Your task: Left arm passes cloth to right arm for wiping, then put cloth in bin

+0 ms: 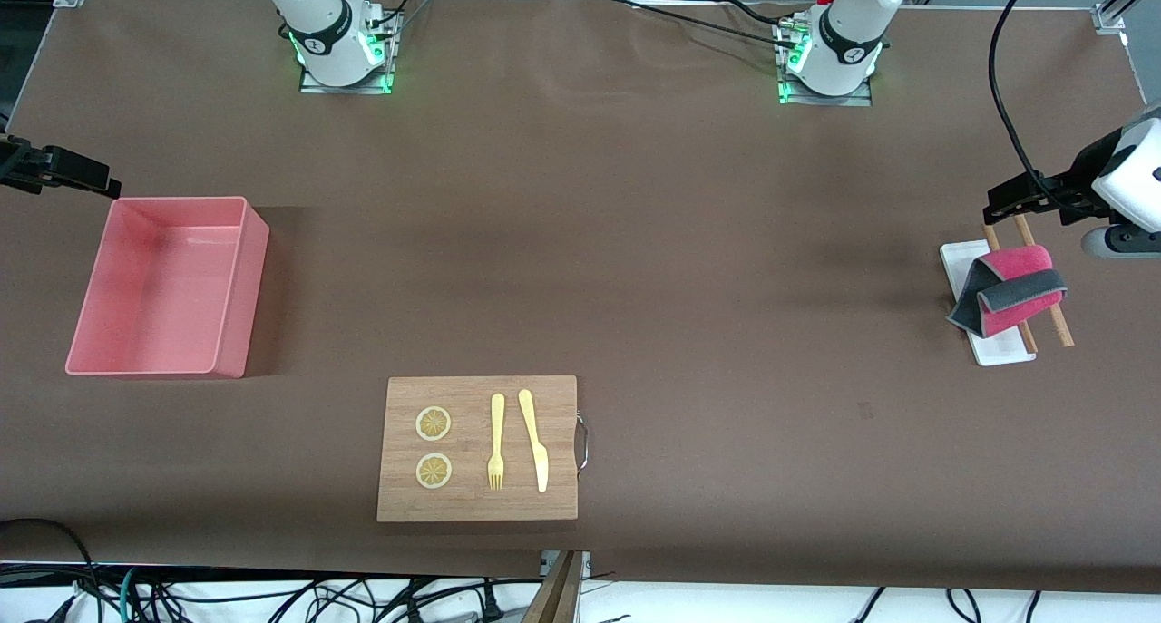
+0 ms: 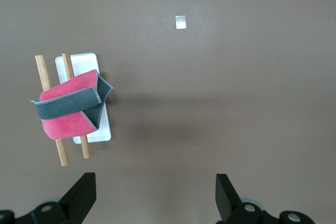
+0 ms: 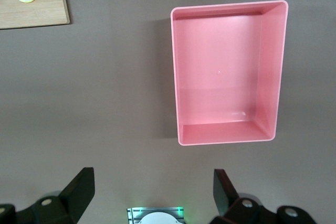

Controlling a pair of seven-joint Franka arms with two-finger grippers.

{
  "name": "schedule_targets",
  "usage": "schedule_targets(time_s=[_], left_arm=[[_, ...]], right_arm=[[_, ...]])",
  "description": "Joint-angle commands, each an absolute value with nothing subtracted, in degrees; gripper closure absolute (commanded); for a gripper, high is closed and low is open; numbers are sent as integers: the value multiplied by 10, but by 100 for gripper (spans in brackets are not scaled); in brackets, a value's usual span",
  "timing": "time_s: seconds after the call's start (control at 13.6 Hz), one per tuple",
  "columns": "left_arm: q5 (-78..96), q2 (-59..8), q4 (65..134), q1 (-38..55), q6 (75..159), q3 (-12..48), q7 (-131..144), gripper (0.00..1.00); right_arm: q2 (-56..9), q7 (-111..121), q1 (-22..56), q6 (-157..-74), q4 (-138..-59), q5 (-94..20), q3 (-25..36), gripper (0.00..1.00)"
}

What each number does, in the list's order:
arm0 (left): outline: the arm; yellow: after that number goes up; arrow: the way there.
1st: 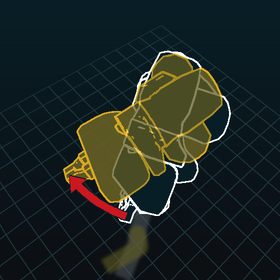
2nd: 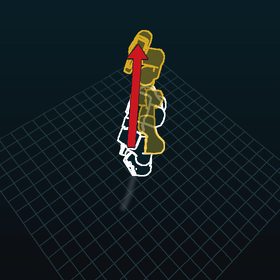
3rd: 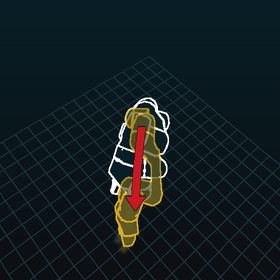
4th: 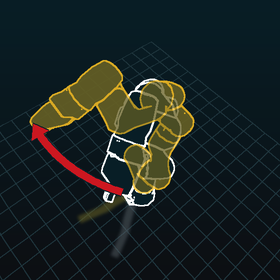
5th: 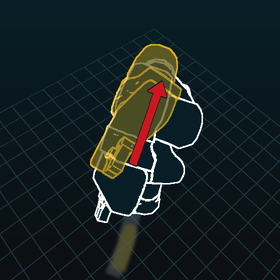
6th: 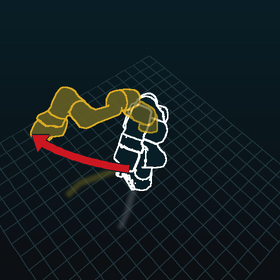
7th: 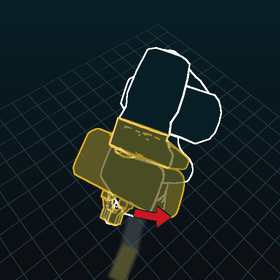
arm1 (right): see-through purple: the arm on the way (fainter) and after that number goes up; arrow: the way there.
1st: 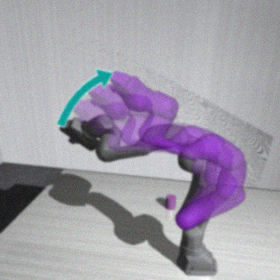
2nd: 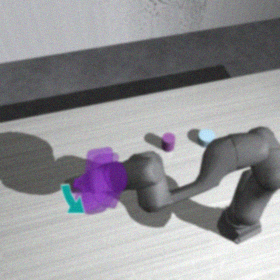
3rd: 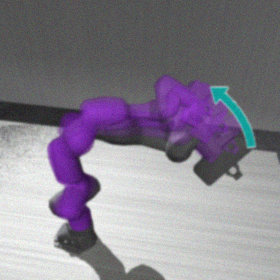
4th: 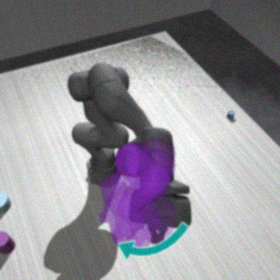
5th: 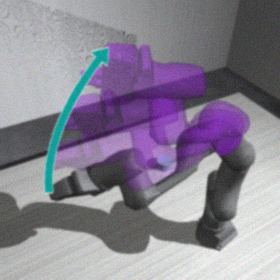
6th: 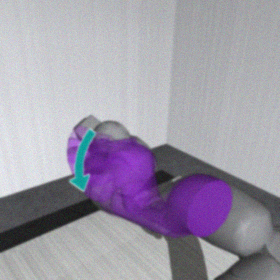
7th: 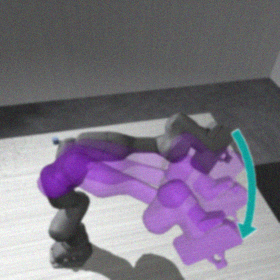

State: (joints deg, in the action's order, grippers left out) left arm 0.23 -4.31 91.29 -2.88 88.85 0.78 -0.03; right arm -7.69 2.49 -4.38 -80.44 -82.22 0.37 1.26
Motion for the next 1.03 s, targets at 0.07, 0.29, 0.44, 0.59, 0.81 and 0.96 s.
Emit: schedule_targets(time_s=[0.07,0.29,0.44,0.59,0.81,0.96], left_arm=[[6,-47,908,-32,879,8,-6,0],[4,-51,906,-33,879,8,-8,0],[4,-68,901,-46,881,8,-26,0],[4,-103,897,-71,886,8,-102,0],[-23,-176,847,-105,900,7,-224,0],[-42,-218,825,-122,906,7,-312,0]], right_arm=[[-82,22,-47,-801,-808,5,10,0],[-83,23,-47,-801,-808,5,10,0],[-83,23,-47,-801,-808,5,10,0],[-83,23,-47,-801,-807,5,10,0],[-83,23,-47,-801,-808,5,10,0],[-83,23,-47,-801,-808,5,10,0]])
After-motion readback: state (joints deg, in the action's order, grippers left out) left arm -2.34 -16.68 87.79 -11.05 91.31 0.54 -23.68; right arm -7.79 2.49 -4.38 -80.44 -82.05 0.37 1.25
